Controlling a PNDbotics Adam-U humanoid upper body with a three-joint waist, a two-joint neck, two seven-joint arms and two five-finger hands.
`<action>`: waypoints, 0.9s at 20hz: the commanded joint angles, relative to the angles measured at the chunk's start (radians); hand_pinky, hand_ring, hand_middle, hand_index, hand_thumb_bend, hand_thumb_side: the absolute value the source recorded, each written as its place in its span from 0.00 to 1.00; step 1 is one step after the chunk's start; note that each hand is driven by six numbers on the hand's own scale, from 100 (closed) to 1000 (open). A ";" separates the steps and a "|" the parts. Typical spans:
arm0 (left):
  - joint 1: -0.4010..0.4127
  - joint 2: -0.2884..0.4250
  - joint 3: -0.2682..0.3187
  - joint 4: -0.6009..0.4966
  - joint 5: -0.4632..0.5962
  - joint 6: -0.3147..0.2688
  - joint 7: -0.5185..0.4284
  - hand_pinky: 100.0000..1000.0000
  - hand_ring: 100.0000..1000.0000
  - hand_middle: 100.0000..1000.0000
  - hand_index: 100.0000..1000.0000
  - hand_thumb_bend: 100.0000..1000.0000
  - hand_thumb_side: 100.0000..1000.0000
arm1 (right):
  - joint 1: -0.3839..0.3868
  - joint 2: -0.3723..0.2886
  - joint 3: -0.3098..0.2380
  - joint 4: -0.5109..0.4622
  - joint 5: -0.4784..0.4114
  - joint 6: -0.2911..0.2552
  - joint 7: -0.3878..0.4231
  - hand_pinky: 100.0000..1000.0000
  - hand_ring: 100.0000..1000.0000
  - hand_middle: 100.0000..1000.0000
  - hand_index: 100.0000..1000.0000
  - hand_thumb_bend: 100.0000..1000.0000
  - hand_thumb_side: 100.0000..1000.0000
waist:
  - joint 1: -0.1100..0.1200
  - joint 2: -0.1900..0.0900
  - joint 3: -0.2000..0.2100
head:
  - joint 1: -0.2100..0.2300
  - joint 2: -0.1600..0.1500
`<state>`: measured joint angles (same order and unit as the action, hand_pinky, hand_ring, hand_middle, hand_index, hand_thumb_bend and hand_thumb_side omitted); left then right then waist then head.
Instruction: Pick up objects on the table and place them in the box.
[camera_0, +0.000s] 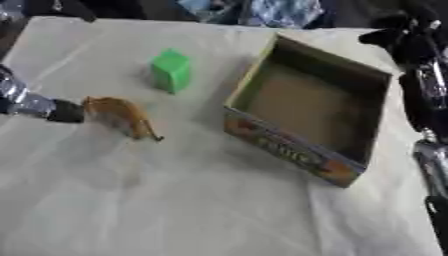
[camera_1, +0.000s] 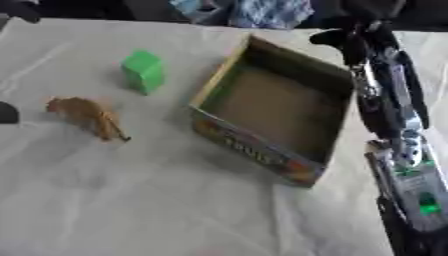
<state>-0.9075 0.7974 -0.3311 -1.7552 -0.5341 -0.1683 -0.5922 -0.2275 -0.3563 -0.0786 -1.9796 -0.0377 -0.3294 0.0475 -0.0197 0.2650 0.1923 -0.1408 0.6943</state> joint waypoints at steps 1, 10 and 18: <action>-0.043 -0.014 -0.003 0.057 -0.033 -0.010 -0.037 0.86 0.90 1.00 0.86 0.71 0.71 | -0.004 -0.010 0.000 -0.020 -0.004 0.001 0.003 0.80 0.68 0.69 0.93 0.00 0.75 | 0.004 -0.020 0.002 | 0.005 0.007; -0.104 -0.079 -0.036 0.176 -0.116 -0.049 -0.108 0.86 0.89 1.00 0.87 0.89 0.74 | -0.002 -0.008 0.001 -0.020 -0.007 0.003 0.006 0.79 0.68 0.69 0.93 0.00 0.75 | 0.005 -0.022 0.001 | 0.002 0.002; -0.125 -0.112 -0.072 0.267 -0.146 -0.106 -0.165 0.85 0.89 1.00 0.89 0.72 0.60 | -0.006 -0.008 0.002 -0.020 -0.013 0.003 0.008 0.79 0.68 0.69 0.93 0.00 0.75 | 0.002 -0.019 -0.002 | -0.040 0.004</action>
<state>-1.0079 0.6751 -0.4069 -1.4958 -0.6734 -0.2661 -0.7473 -0.2234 -0.3552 -0.0734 -1.9796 -0.0446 -0.3250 0.0530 -0.0199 0.2644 0.1911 -0.1710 0.6942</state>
